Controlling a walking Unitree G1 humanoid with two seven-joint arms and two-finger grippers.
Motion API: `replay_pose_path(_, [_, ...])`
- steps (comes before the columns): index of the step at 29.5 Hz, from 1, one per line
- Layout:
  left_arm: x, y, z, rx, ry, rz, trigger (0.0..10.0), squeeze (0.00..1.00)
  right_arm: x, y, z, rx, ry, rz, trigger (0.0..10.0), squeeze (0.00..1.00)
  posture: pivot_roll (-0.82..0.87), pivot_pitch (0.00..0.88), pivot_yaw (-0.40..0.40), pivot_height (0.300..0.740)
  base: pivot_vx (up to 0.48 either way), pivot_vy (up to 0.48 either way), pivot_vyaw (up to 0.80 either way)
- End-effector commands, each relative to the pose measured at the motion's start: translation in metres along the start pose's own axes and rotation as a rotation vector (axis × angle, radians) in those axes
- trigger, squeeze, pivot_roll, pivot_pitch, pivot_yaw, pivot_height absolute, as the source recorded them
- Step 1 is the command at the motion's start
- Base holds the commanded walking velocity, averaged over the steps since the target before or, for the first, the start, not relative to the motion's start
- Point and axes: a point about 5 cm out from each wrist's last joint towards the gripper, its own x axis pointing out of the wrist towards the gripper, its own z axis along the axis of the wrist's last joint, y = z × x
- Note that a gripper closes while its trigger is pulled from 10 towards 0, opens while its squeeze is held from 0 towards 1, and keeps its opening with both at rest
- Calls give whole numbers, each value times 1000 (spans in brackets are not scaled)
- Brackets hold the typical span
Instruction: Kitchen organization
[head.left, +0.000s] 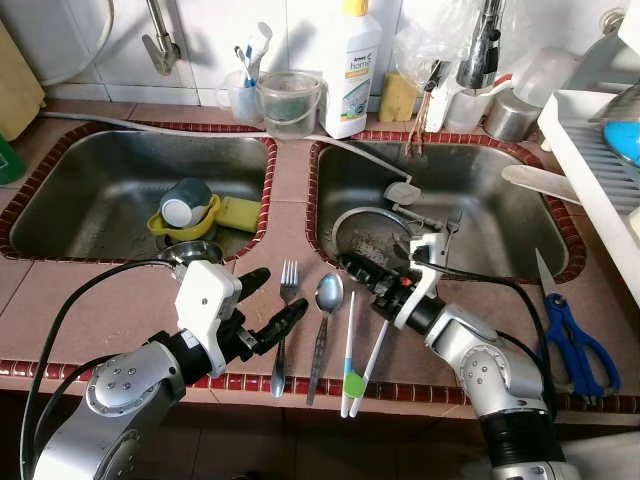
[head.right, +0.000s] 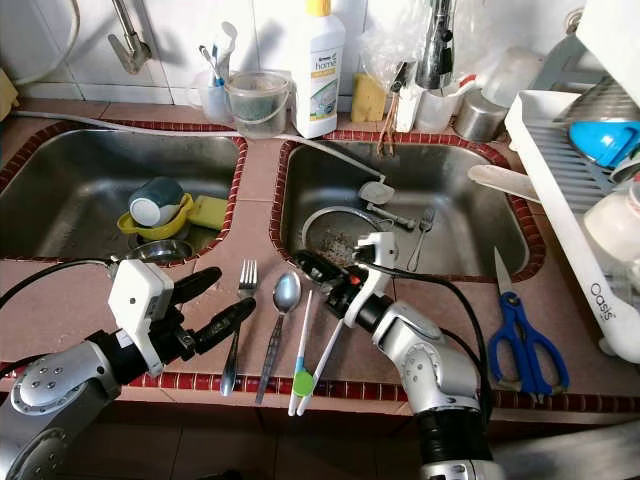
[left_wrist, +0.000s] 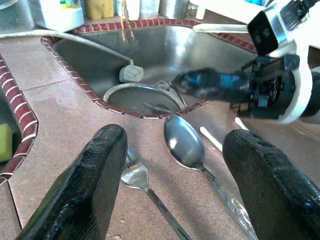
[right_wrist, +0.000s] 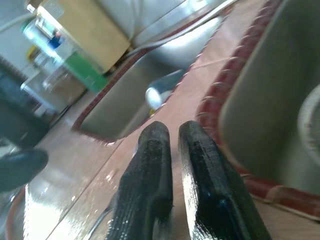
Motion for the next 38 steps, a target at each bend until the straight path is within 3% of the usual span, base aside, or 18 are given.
replay_pose_path(1, [-2,-2,2,10,-2,-2,10000,0,-5,-1,10,2,-65,-18,10000,1000,28,182,0,740,0,0,0])
replay_pose_path(5, [-2,-2,2,9,-2,-4,10000,0,-8,2,22,-85,-70,-44,10000,1000,24,178,0,740,0,0,0])
replay_pose_path(10, [0,-2,2,7,-5,-9,10000,0,-13,4,30,-115,-64,-56,10000,1000,17,173,-1,740,0,0,0])
replay_pose_path(16, [2,-4,2,9,-5,-24,10000,0,-18,7,22,-131,13,-46,10000,1000,10,169,0,740,0,0,0])
replay_pose_path(22, [2,-6,2,18,-6,-38,10000,0,-16,-1,19,-138,53,-87,10000,1000,12,164,-2,740,0,0,0])
replay_pose_path(23, [2,-6,3,17,-8,-38,10000,0,-15,-3,19,-157,65,-94,10000,0,15,161,-3,740,0,0,0])
replay_pose_path(26, [2,-5,3,18,-10,-35,10000,0,-14,-6,21,-171,77,-94,10000,0,19,158,-7,740,0,0,0])
replay_pose_path(27, [2,-5,3,18,-10,-33,10000,0,-14,-6,22,-150,76,-81,10000,655,20,155,-8,740,0,0,0])
replay_pose_path(28, [2,-5,3,17,-10,-32,10000,0,-14,-6,23,-133,76,-71,10000,655,20,155,-8,740,0,0,0])
replay_pose_path(29, [2,-5,3,17,-11,-32,10000,0,-14,-6,25,-136,78,-55,10000,1000,22,158,-10,740,0,0,0])
replay_pose_path(32, [2,-6,3,17,-11,-31,10000,0,-12,-10,28,-168,94,-80,10000,1000,20,161,-11,740,0,0,0])
replay_pose_path(33, [2,-6,4,16,-12,-31,10000,0,-9,-13,30,-189,120,-80,10000,725,18,166,-10,740,0,0,0])
replay_pose_path(34, [2,-7,4,15,-12,-31,10000,0,-7,-14,30,-191,142,-75,10000,0,18,167,-10,740,0,0,0])
replay_pose_path(38, [2,-7,4,15,-14,-28,10000,0,-3,-14,31,-172,173,-35,10000,0,21,175,-11,740,0,0,0])
